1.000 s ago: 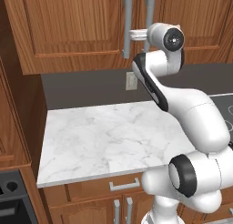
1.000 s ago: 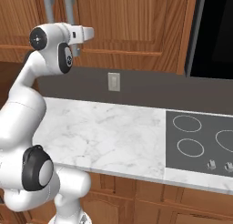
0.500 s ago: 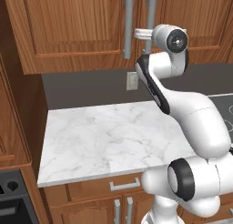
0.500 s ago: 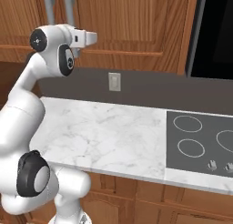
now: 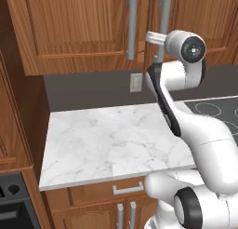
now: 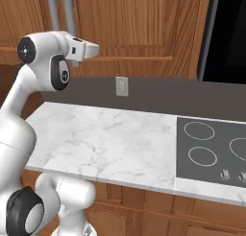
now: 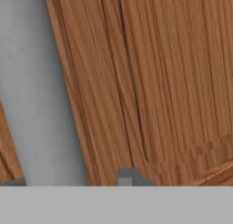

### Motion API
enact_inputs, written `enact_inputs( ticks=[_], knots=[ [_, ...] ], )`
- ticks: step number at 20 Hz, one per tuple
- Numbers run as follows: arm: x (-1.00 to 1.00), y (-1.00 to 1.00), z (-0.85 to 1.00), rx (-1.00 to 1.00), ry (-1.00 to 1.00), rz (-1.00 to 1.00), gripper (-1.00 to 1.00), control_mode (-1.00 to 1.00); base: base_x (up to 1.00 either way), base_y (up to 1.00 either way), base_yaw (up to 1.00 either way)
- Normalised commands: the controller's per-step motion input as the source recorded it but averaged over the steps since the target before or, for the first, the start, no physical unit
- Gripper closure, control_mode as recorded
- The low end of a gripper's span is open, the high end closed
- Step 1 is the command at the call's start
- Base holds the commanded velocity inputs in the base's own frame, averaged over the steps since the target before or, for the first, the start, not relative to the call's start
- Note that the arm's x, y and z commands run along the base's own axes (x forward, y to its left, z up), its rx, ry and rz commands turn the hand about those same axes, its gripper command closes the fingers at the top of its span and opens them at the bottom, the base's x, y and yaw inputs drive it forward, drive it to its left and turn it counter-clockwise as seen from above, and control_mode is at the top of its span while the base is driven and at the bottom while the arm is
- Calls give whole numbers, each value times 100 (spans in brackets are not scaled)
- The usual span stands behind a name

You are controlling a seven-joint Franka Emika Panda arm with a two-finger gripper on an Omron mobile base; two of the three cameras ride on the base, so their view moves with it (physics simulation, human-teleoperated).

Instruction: Open the cabinet and move the ladle to the pot. Then close the cabinet.

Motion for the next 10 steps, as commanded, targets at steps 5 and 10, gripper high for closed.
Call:
enact_inputs(
  ticks=[5,10],
  knots=[
    [-97,-100,0,4,-1,-6,100,-100,0,0,0],
    [-100,-100,0,0,-3,-6,100,-100,0,0,0]
  ],
)
